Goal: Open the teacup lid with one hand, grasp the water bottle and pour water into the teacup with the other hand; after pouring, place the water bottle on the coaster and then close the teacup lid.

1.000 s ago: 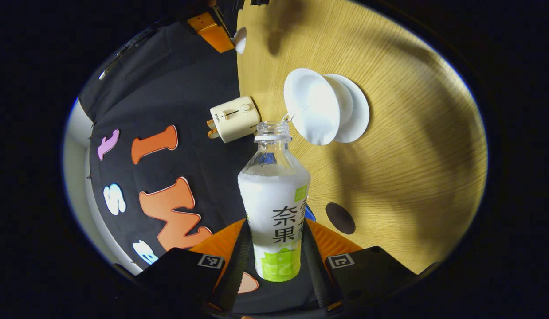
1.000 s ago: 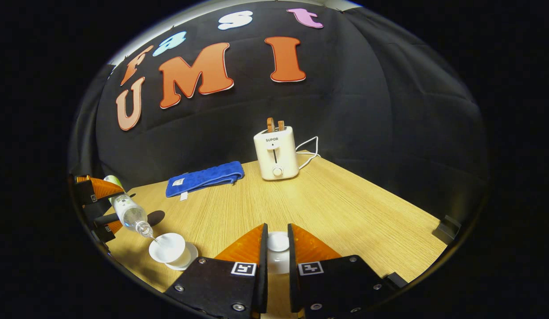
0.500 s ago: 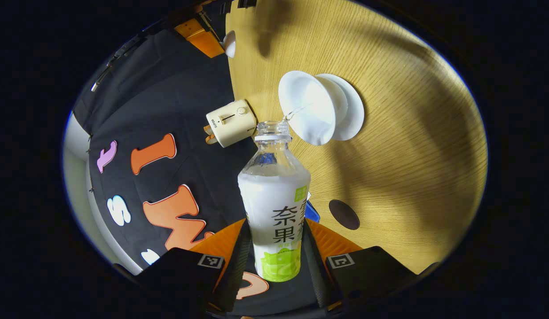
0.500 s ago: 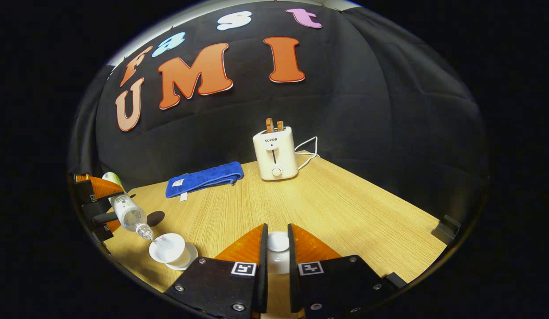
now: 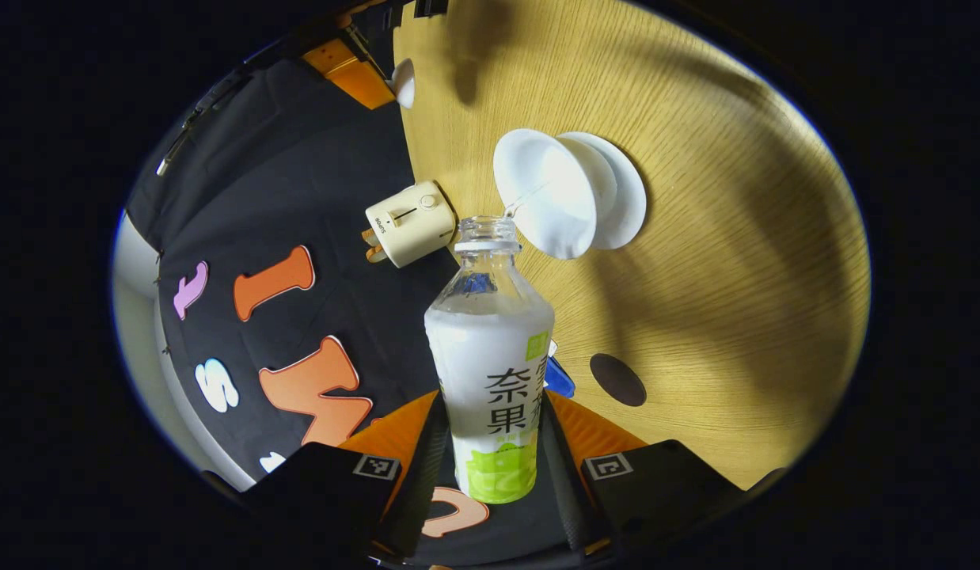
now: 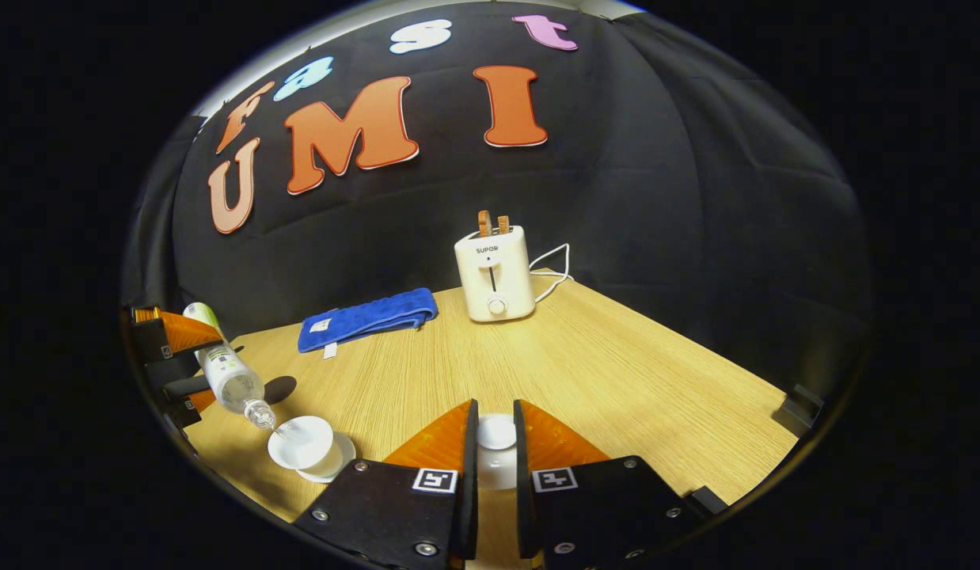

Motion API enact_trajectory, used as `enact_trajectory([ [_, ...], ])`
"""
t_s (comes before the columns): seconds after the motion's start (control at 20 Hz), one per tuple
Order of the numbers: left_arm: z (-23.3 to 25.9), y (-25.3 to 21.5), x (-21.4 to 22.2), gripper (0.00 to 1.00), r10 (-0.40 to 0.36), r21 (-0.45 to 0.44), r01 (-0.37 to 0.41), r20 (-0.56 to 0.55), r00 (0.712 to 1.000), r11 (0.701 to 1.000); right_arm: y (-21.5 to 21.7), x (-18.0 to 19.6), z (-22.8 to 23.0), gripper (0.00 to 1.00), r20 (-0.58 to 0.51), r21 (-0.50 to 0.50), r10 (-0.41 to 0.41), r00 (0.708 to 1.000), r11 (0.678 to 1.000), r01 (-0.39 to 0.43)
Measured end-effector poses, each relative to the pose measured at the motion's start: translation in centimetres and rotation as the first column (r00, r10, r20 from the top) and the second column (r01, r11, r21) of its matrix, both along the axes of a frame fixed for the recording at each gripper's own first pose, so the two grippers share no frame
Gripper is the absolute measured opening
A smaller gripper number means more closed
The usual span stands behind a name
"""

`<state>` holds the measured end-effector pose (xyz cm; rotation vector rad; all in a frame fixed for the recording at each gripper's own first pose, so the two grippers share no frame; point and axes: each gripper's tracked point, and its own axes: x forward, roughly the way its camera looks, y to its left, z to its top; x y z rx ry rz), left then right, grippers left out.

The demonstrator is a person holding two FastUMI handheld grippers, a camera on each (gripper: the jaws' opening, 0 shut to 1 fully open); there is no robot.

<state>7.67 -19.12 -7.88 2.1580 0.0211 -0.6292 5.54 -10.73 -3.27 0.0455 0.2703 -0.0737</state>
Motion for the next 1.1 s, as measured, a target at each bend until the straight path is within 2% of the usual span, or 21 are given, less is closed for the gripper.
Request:
enact_trajectory([
  [0.05,-0.1,0.0,0.1,0.69,0.003,-0.008,-0.003,-0.004,1.0,1.0,0.0,0.0,-0.1,0.2,-0.001,0.0,0.001,1.0,1.0,-0.001],
  [0.1,-0.3,0.0,0.2,0.72,0.01,-0.023,-0.01,-0.007,1.0,1.0,0.0,0.0,-0.2,0.16,-0.005,0.002,0.003,1.0,1.0,-0.003],
  [0.15,-0.5,0.1,0.1,0.68,0.018,-0.043,-0.019,-0.015,1.0,0.999,0.2,0.1,-0.3,0.2,-0.007,0.002,0.005,1.0,1.0,-0.005],
  [0.25,-1.0,0.4,0.1,0.67,0.049,-0.082,-0.052,-0.041,0.998,0.995,0.3,0.2,-0.4,0.2,-0.01,0.002,0.007,1.0,1.0,-0.007],
  [0.3,-1.3,0.5,0.2,0.7,0.065,-0.103,-0.07,-0.052,0.997,0.992,0.3,0.1,-0.4,0.2,-0.01,0.001,0.008,1.0,1.0,-0.008],
  [0.4,-1.6,0.6,0.0,0.67,0.09,-0.146,-0.099,-0.07,0.994,0.984,0.3,0.1,-0.5,0.2,-0.011,0.002,0.009,1.0,1.0,-0.008],
  [0.6,-2.8,0.7,-1.0,0.7,0.142,-0.276,-0.171,-0.122,0.982,0.946,0.5,0.2,-0.7,0.2,-0.016,0.003,0.012,1.0,1.0,-0.012],
  [0.7,-3.3,0.8,-1.3,0.67,0.179,-0.346,-0.226,-0.165,0.97,0.91,0.6,0.2,-0.6,0.2,-0.017,0.002,0.017,1.0,1.0,-0.017],
  [0.85,-3.0,0.8,-1.0,0.67,0.227,-0.452,-0.308,-0.225,0.948,0.838,0.8,0.2,-0.6,0.2,-0.014,0.0,0.021,1.0,1.0,-0.021],
  [0.95,-2.7,1.2,-0.8,0.7,0.255,-0.509,-0.362,-0.269,0.929,0.781,0.6,0.3,-0.8,0.2,-0.02,0.001,0.018,1.0,1.0,-0.018],
  [1.0,-2.6,1.5,-0.7,0.66,0.273,-0.539,-0.395,-0.295,0.916,0.744,0.6,0.4,-1.0,0.2,-0.023,0.003,0.016,1.0,1.0,-0.016],
  [1.05,-2.6,1.8,-0.7,0.7,0.286,-0.562,-0.427,-0.325,0.901,0.708,0.6,0.4,-1.0,0.2,-0.026,0.003,0.015,1.0,1.0,-0.015],
  [1.1,-2.9,2.0,-0.5,0.68,0.298,-0.583,-0.461,-0.358,0.885,0.668,0.6,0.5,-1.1,0.2,-0.028,0.004,0.014,1.0,1.0,-0.014],
])
